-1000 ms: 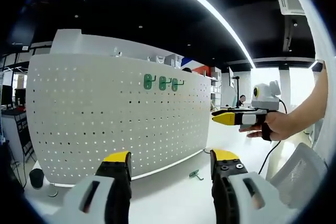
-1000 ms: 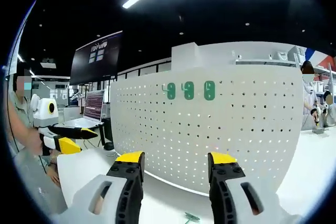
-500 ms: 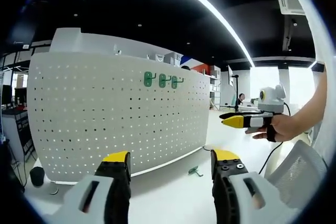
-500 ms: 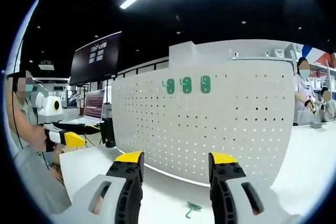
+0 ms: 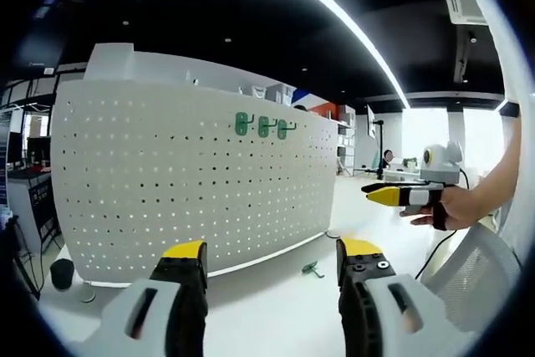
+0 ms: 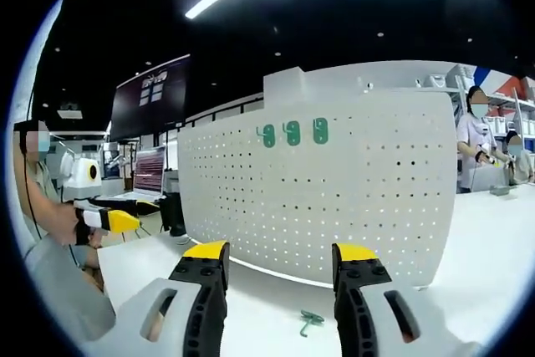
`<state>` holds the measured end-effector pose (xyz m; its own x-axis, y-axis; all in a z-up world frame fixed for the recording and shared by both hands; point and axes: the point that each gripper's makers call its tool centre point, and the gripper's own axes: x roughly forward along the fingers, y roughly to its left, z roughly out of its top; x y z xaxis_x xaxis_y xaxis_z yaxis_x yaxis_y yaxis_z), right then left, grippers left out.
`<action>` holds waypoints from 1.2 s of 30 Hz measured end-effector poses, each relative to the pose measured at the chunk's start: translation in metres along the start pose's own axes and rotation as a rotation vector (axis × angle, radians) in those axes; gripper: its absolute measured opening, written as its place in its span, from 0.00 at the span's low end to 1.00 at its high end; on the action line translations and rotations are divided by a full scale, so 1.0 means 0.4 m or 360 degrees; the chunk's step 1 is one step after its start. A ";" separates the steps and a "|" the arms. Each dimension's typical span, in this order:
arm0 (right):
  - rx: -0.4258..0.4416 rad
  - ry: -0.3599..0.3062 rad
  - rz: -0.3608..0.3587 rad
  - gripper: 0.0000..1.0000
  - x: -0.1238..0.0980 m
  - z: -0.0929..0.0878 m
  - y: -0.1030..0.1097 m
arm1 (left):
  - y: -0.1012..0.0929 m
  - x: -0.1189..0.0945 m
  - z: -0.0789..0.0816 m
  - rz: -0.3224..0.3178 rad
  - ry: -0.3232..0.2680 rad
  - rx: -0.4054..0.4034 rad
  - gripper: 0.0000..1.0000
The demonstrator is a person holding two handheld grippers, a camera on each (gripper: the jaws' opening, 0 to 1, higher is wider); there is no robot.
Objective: Insert the hook assembly into the mounting plate slot until the hook locks in place.
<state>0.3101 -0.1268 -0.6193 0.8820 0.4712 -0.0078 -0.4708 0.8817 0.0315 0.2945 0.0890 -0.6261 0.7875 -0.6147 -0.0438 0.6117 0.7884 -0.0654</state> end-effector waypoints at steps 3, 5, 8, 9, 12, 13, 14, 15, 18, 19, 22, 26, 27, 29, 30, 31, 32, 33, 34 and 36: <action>0.0014 0.0009 -0.0009 0.48 -0.009 -0.009 -0.001 | 0.000 -0.005 0.004 0.0001 -0.0006 0.0002 0.64; 0.0012 0.0013 -0.0012 0.48 -0.016 -0.014 0.000 | 0.003 -0.008 0.002 0.0004 -0.0004 -0.0005 0.64; 0.0020 0.0020 -0.0017 0.48 -0.022 -0.021 -0.002 | 0.006 -0.013 -0.001 0.0013 -0.0004 -0.0012 0.64; 0.0023 0.0020 -0.0020 0.49 -0.023 -0.020 -0.003 | 0.006 -0.015 -0.003 0.0015 -0.0002 -0.0015 0.64; 0.0024 0.0020 -0.0024 0.49 -0.021 -0.020 -0.005 | 0.004 -0.017 -0.014 0.0017 0.0012 -0.0022 0.64; 0.0025 0.0020 -0.0022 0.49 -0.020 -0.021 -0.004 | 0.003 -0.017 -0.016 0.0015 0.0015 -0.0023 0.64; 0.0023 0.0023 -0.0021 0.49 -0.020 -0.021 -0.003 | 0.001 -0.018 -0.016 0.0014 0.0016 -0.0021 0.64; 0.0022 0.0025 -0.0019 0.49 -0.020 -0.022 -0.002 | 0.001 -0.018 -0.015 0.0013 0.0015 -0.0020 0.64; 0.0019 0.0030 -0.0016 0.49 -0.020 -0.024 0.000 | 0.004 -0.017 -0.013 0.0019 0.0013 -0.0014 0.64; 0.0017 0.0029 -0.0015 0.49 -0.020 -0.023 0.001 | 0.006 -0.016 -0.011 0.0023 0.0011 -0.0008 0.64; 0.0019 0.0027 -0.0012 0.48 -0.019 -0.022 0.001 | 0.008 -0.012 -0.007 0.0020 0.0009 -0.0007 0.64; 0.0018 0.0031 -0.0009 0.48 -0.019 -0.023 0.002 | 0.001 0.003 -0.010 -0.0015 0.0046 0.0034 0.64; 0.0015 0.0035 -0.0007 0.48 -0.020 -0.024 0.003 | 0.000 0.006 -0.014 -0.0024 0.0061 0.0053 0.65; 0.0020 0.0036 0.0000 0.48 -0.020 -0.024 0.007 | -0.006 0.015 -0.022 -0.0058 0.0089 0.0076 0.66; 0.0018 0.0039 0.0003 0.48 -0.019 -0.025 0.008 | -0.007 0.018 -0.024 -0.0068 0.0097 0.0075 0.67; 0.0015 0.0039 0.0006 0.48 -0.019 -0.025 0.009 | -0.009 0.023 -0.027 -0.0085 0.0113 0.0074 0.66; 0.0014 0.0042 0.0009 0.48 -0.019 -0.027 0.009 | -0.011 0.027 -0.029 -0.0106 0.0127 0.0072 0.66; 0.0012 0.0043 0.0010 0.48 -0.019 -0.028 0.009 | -0.014 0.032 -0.032 -0.0127 0.0142 0.0065 0.67; 0.0015 0.0042 0.0010 0.48 -0.019 -0.028 0.009 | -0.015 0.034 -0.031 -0.0135 0.0142 0.0066 0.67; 0.0020 0.0040 0.0009 0.48 -0.020 -0.028 0.010 | -0.022 0.040 -0.034 -0.0178 0.0168 0.0072 0.67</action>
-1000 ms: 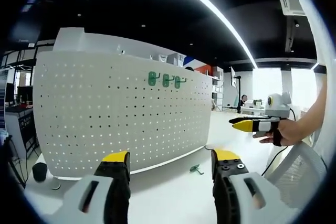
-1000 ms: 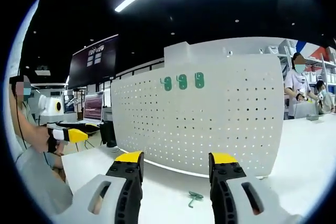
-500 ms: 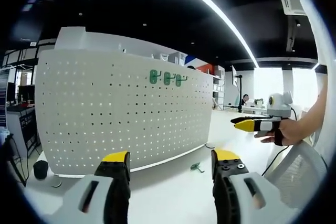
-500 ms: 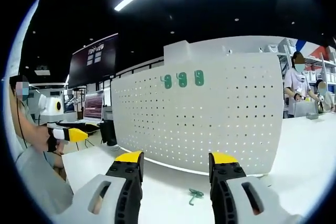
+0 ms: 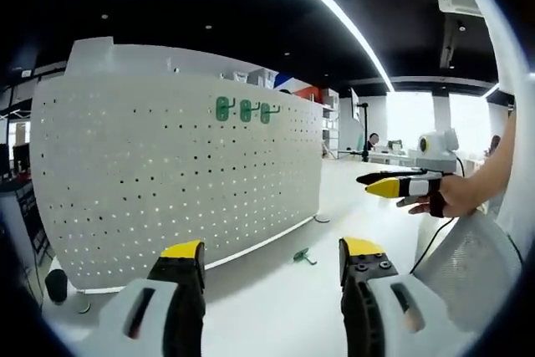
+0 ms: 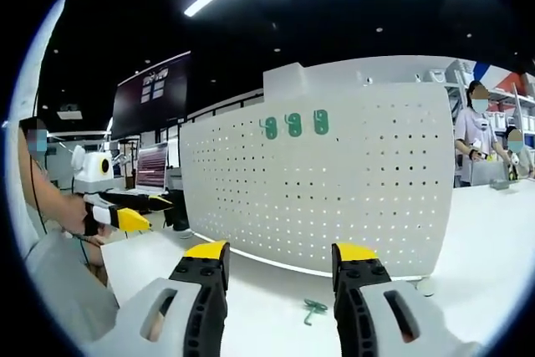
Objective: Insert the hook assembly into the mounting plate slot until the hook locks in place.
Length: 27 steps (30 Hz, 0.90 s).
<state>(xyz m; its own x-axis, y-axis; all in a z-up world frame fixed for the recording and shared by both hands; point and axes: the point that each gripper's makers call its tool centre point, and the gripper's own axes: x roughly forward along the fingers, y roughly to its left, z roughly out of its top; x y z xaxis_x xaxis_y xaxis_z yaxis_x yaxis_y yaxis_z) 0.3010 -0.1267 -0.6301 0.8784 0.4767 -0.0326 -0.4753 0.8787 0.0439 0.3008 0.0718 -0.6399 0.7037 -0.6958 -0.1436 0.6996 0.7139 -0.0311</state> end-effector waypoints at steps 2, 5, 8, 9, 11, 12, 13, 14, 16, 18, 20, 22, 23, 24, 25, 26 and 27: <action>-0.0002 0.0001 0.0004 0.48 -0.001 0.000 0.002 | 0.006 0.006 -0.004 -0.0006 0.0022 0.0010 0.67; 0.0002 0.0001 0.0000 0.47 -0.002 0.001 0.001 | 0.007 0.015 -0.008 -0.0037 0.0045 -0.0006 0.68; 0.0005 -0.0001 -0.0004 0.47 -0.003 0.002 -0.001 | 0.001 0.027 -0.019 -0.0094 0.0110 0.0016 0.68; 0.0003 -0.0002 -0.0003 0.47 -0.003 0.002 -0.001 | 0.000 0.031 -0.022 -0.0107 0.0127 0.0019 0.68; 0.0002 -0.0005 -0.0003 0.47 -0.003 0.001 -0.002 | -0.003 0.040 -0.030 -0.0144 0.0173 0.0037 0.67; 0.0008 -0.0005 -0.0005 0.47 -0.003 0.001 -0.002 | -0.005 0.044 -0.039 -0.0162 0.0222 0.0062 0.67; 0.0010 -0.0006 -0.0005 0.47 -0.003 0.001 -0.002 | -0.005 0.048 -0.044 -0.0170 0.0244 0.0089 0.67; 0.0018 -0.0006 -0.0004 0.47 -0.002 0.000 -0.002 | -0.006 0.054 -0.049 -0.0193 0.0274 0.0122 0.66; 0.0014 -0.0001 -0.0005 0.47 -0.002 -0.002 -0.002 | -0.014 0.061 -0.050 -0.0210 0.0291 0.0147 0.66; 0.0016 -0.0006 -0.0005 0.47 -0.002 0.000 -0.001 | -0.021 0.075 -0.059 -0.0246 0.0337 0.0171 0.66; 0.0013 -0.0005 -0.0003 0.47 -0.001 -0.001 -0.001 | -0.021 0.083 -0.064 -0.0259 0.0369 0.0219 0.66; 0.0010 0.0000 -0.0001 0.47 -0.001 -0.003 0.000 | -0.027 0.090 -0.074 -0.0298 0.0424 0.0311 0.66; 0.0008 0.0003 -0.0002 0.47 -0.001 -0.003 0.000 | -0.030 0.094 -0.077 -0.0313 0.0436 0.0321 0.66; 0.0004 0.0004 -0.0002 0.47 0.000 -0.003 0.000 | -0.032 0.100 -0.077 -0.0319 0.0441 0.0334 0.66; 0.0000 0.0004 -0.0001 0.46 0.000 -0.004 0.000 | -0.033 0.103 -0.078 -0.0326 0.0444 0.0337 0.65; 0.0001 0.0004 -0.0002 0.46 0.000 -0.004 0.000 | -0.034 0.107 -0.080 -0.0337 0.0456 0.0343 0.65; 0.0002 0.0002 -0.0004 0.46 0.000 -0.004 -0.002 | -0.037 0.110 -0.085 -0.0354 0.0477 0.0358 0.65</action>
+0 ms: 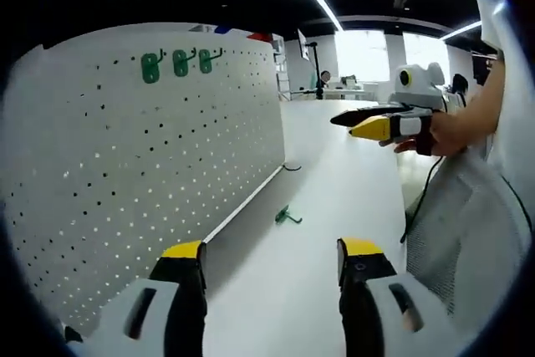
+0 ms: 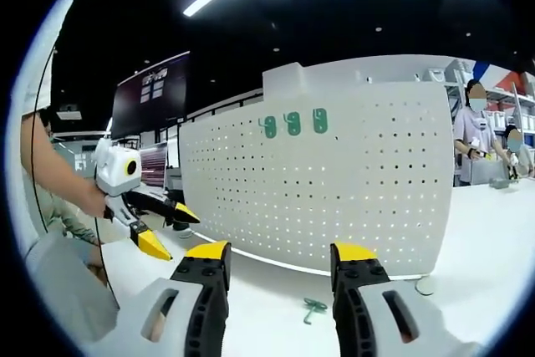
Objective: Insert the hook assembly into the mounting plate slot until the hook locks in place.
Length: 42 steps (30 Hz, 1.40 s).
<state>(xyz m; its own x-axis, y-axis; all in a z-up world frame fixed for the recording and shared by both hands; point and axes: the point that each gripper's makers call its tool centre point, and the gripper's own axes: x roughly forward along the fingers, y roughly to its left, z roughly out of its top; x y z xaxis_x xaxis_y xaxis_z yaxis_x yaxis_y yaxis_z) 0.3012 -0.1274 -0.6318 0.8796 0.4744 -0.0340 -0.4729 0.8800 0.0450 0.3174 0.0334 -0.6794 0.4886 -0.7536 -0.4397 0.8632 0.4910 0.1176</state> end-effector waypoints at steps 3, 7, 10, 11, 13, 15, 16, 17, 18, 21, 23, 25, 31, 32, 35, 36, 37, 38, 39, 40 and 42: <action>0.0002 -0.0003 -0.0004 0.46 -0.001 0.001 -0.002 | -0.004 0.013 -0.007 -0.0046 0.0047 0.0033 0.64; -0.0004 0.0009 -0.0003 0.45 0.000 -0.005 -0.004 | -0.004 0.036 -0.028 -0.0111 0.0140 0.0028 0.65; -0.0008 0.0004 0.0000 0.45 0.001 -0.003 -0.003 | -0.009 0.051 -0.040 -0.0152 0.0204 0.0032 0.64; -0.0008 0.0003 0.0000 0.44 0.001 -0.003 -0.002 | -0.012 0.057 -0.041 -0.0167 0.0219 0.0039 0.64; -0.0013 0.0003 -0.0003 0.44 0.000 -0.001 -0.002 | -0.014 0.067 -0.049 -0.0194 0.0257 0.0050 0.64; -0.0011 0.0000 -0.0006 0.44 -0.001 0.000 -0.003 | -0.015 0.076 -0.051 -0.0210 0.0278 0.0064 0.64; -0.0012 -0.0005 -0.0009 0.44 -0.001 0.000 -0.005 | -0.016 0.080 -0.052 -0.0219 0.0290 0.0068 0.64; -0.0008 -0.0008 -0.0010 0.44 -0.001 0.002 -0.005 | -0.018 0.087 -0.054 -0.0235 0.0308 0.0077 0.64; -0.0001 -0.0012 -0.0013 0.44 -0.002 0.003 -0.007 | -0.018 0.092 -0.057 -0.0245 0.0324 0.0083 0.64; 0.0004 -0.0019 -0.0024 0.44 -0.004 0.005 -0.013 | -0.019 0.109 -0.056 -0.0276 0.0358 0.0106 0.64; 0.0006 -0.0022 -0.0029 0.43 -0.005 0.006 -0.016 | -0.021 0.119 -0.053 -0.0296 0.0380 0.0119 0.64; 0.0006 -0.0022 -0.0033 0.43 -0.005 0.006 -0.017 | -0.023 0.129 -0.053 -0.0315 0.0402 0.0137 0.64; 0.0009 -0.0023 -0.0040 0.43 -0.007 0.007 -0.021 | -0.031 0.157 -0.066 -0.0373 0.0479 0.0190 0.64; 0.0009 -0.0022 -0.0041 0.43 -0.007 0.006 -0.021 | -0.032 0.159 -0.067 -0.0380 0.0485 0.0192 0.64; 0.0008 -0.0012 -0.0043 0.42 -0.007 0.003 -0.022 | -0.036 0.169 -0.072 -0.0402 0.0511 0.0208 0.64; 0.0007 -0.0011 -0.0044 0.42 -0.007 0.002 -0.023 | -0.037 0.172 -0.073 -0.0408 0.0517 0.0212 0.64; 0.0010 -0.0011 -0.0044 0.42 -0.007 0.002 -0.023 | -0.038 0.176 -0.075 -0.0414 0.0531 0.0217 0.64; 0.0013 -0.0011 -0.0044 0.42 -0.007 0.002 -0.023 | -0.038 0.178 -0.076 -0.0416 0.0536 0.0221 0.64; 0.0012 -0.0010 -0.0044 0.42 -0.008 0.002 -0.023 | -0.039 0.182 -0.076 -0.0423 0.0544 0.0227 0.64; 0.0012 -0.0010 -0.0045 0.42 -0.008 0.003 -0.023 | -0.040 0.184 -0.077 -0.0429 0.0550 0.0229 0.64; 0.0012 -0.0009 -0.0046 0.42 -0.008 0.002 -0.023 | -0.042 0.191 -0.078 -0.0439 0.0563 0.0243 0.64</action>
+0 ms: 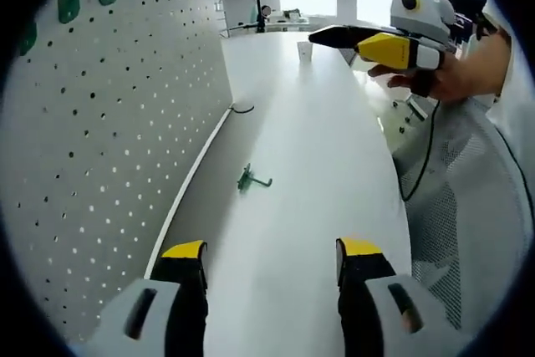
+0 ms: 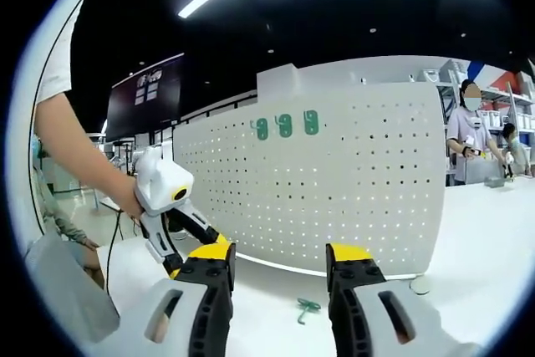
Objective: Insert the hook assembly into the mounting plate slot until the hook locks in place.
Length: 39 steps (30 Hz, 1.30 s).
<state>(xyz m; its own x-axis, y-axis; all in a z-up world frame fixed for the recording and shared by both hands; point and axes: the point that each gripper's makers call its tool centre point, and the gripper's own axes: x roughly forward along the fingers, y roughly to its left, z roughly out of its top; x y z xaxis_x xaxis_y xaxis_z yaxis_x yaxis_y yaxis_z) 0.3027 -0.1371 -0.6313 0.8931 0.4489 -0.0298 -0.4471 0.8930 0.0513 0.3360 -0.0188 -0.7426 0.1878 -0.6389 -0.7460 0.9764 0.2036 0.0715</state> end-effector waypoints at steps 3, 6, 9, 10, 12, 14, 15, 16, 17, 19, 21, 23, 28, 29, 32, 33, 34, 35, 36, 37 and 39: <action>0.0005 -0.0002 -0.0004 0.42 -0.001 0.000 -0.001 | -0.001 0.012 0.002 -0.0023 0.0024 0.0023 0.64; 0.0010 -0.0005 -0.0008 0.42 -0.002 0.000 -0.003 | -0.002 0.021 0.005 -0.0041 0.0048 0.0047 0.64; 0.0014 -0.0005 -0.0010 0.42 -0.002 0.001 -0.003 | -0.002 0.030 0.010 -0.0054 0.0069 0.0073 0.64; 0.0014 -0.0005 -0.0011 0.41 -0.002 0.001 -0.003 | -0.002 0.034 0.010 -0.0061 0.0075 0.0081 0.64; 0.0019 -0.0005 -0.0012 0.41 -0.003 0.000 -0.004 | -0.003 0.041 0.012 -0.0078 0.0095 0.0105 0.64; 0.0025 -0.0006 -0.0013 0.41 -0.003 0.001 -0.005 | -0.004 0.049 0.013 -0.0097 0.0123 0.0145 0.64; 0.0025 -0.0007 -0.0012 0.41 -0.003 0.001 -0.005 | -0.003 0.053 0.014 -0.0105 0.0135 0.0166 0.64; 0.0026 -0.0007 -0.0012 0.41 -0.003 0.000 -0.005 | -0.003 0.056 0.015 -0.0110 0.0144 0.0181 0.64; 0.0027 -0.0006 -0.0011 0.41 -0.003 0.001 -0.005 | 0.000 0.061 0.019 -0.0114 0.0154 0.0192 0.64; 0.0026 -0.0007 -0.0011 0.41 -0.003 0.001 -0.005 | 0.003 0.070 0.030 -0.0121 0.0157 0.0204 0.64; 0.0030 -0.0009 -0.0014 0.41 -0.003 0.001 -0.008 | 0.005 0.078 0.035 -0.0129 0.0166 0.0214 0.64; 0.0031 -0.0012 -0.0017 0.40 -0.004 0.002 -0.009 | 0.006 0.088 0.035 -0.0144 0.0189 0.0251 0.64; 0.0038 -0.0012 -0.0024 0.40 -0.005 0.004 -0.012 | 0.006 0.113 0.035 -0.0185 0.0243 0.0328 0.63; 0.0042 -0.0012 -0.0025 0.40 -0.005 0.003 -0.013 | 0.006 0.117 0.035 -0.0194 0.0251 0.0332 0.63; 0.0043 -0.0010 -0.0026 0.40 -0.004 0.002 -0.013 | 0.008 0.128 0.037 -0.0211 0.0267 0.0346 0.63; 0.0046 -0.0007 -0.0026 0.40 -0.004 0.002 -0.013 | 0.008 0.133 0.039 -0.0222 0.0272 0.0350 0.63; 0.0047 -0.0006 -0.0027 0.40 -0.004 0.002 -0.013 | 0.010 0.136 0.038 -0.0227 0.0278 0.0355 0.63; 0.0049 -0.0009 -0.0028 0.40 -0.004 0.001 -0.014 | 0.013 0.140 0.039 -0.0232 0.0286 0.0365 0.63; 0.0050 -0.0009 -0.0030 0.39 -0.004 0.000 -0.015 | 0.013 0.142 0.039 -0.0234 0.0288 0.0368 0.63; 0.0050 -0.0008 -0.0033 0.39 -0.005 0.000 -0.016 | 0.015 0.145 0.039 -0.0239 0.0293 0.0372 0.63; 0.0056 -0.0011 -0.0039 0.39 -0.005 0.001 -0.019 | 0.018 0.154 0.040 -0.0257 0.0308 0.0385 0.63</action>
<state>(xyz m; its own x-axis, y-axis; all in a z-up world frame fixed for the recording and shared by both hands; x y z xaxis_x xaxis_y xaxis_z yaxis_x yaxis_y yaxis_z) 0.3041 -0.1447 -0.6311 0.9041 0.4265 -0.0247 -0.4232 0.9020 0.0855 0.3564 -0.0685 -0.7776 0.0280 -0.4912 -0.8706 0.9931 -0.0852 0.0801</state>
